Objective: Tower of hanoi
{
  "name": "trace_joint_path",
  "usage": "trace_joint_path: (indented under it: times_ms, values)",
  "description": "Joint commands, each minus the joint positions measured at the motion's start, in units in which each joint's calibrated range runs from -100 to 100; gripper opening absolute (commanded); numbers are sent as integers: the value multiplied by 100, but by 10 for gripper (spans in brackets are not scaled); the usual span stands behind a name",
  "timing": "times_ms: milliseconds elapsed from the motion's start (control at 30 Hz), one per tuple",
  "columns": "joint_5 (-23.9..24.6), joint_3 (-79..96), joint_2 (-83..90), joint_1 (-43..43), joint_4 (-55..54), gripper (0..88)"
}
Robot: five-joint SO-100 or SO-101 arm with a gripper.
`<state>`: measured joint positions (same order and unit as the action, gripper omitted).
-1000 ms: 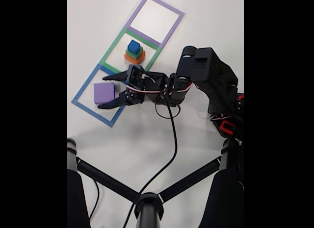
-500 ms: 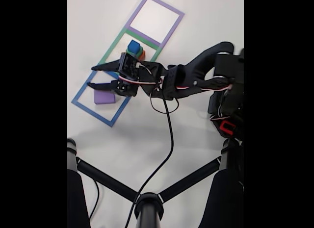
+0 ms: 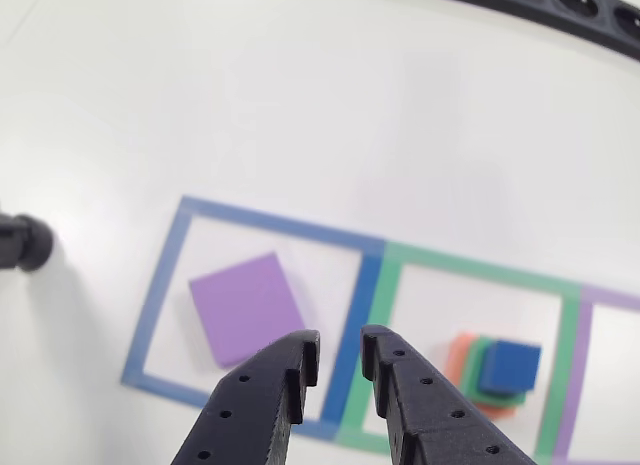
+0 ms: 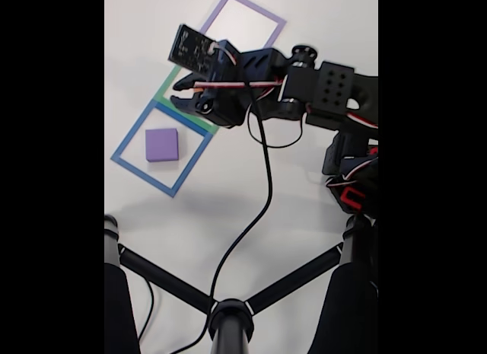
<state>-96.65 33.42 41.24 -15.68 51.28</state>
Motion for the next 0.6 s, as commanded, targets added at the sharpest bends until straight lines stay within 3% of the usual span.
trace_joint_path:
  times_ms: [0,300,433,567]
  values:
    - [676,-2038,291,184,2273,1]
    - [676,-3937,275,756,3965,1]
    - [713,-3955,395,1015,4038,16]
    - [455,-3447,627,1289,3949,51]
